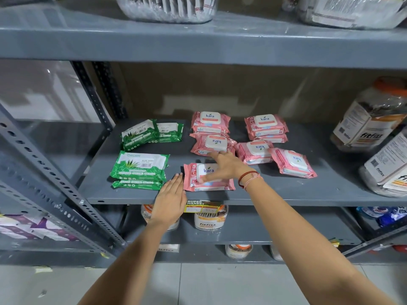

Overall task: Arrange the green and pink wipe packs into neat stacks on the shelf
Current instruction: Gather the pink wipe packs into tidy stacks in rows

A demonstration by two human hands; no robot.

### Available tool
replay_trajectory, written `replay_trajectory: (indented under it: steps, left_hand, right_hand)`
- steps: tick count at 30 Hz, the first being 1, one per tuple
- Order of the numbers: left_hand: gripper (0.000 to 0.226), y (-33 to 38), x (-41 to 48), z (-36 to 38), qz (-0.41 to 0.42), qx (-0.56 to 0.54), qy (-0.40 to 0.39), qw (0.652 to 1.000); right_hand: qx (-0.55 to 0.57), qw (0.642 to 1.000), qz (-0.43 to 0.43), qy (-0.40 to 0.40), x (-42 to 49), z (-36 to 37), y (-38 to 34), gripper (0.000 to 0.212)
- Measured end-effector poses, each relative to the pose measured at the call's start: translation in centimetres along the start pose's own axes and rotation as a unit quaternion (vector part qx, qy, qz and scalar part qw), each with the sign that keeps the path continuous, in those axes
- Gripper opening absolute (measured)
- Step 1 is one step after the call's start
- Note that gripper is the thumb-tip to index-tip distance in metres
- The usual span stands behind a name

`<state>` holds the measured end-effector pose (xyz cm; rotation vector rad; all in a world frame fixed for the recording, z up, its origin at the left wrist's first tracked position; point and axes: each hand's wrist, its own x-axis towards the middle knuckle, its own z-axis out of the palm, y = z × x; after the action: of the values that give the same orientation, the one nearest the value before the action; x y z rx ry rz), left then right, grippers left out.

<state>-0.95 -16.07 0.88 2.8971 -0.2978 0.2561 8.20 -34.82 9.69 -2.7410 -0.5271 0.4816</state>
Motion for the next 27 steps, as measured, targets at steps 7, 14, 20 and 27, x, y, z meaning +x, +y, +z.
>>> replay_trajectory:
  steps: [7, 14, 20, 27]
  left_hand:
    - [0.055, 0.1, 0.2, -0.1, -0.005, -0.01, 0.004, 1.0]
    - [0.055, -0.3, 0.2, 0.0, 0.004, -0.02, 0.004, 1.0]
    - [0.06, -0.4, 0.2, 0.2, 0.006, -0.015, 0.002, 1.0]
    - [0.059, -0.3, -0.1, 0.3, -0.002, -0.006, 0.0, 1.0]
  right_hand:
    - [-0.004, 0.997, 0.016, 0.08, 4.0, -3.6, 2.4, 0.069]
    - [-0.072, 0.996, 0.029, 0.052, 7.1, -2.7, 2.8, 0.088]
    - [-0.086, 0.991, 0.055, 0.083, 7.1, -2.0, 2.3, 0.088]
    - [-0.003, 0.994, -0.03, 0.104, 3.8, -6.0, 1.8, 0.083]
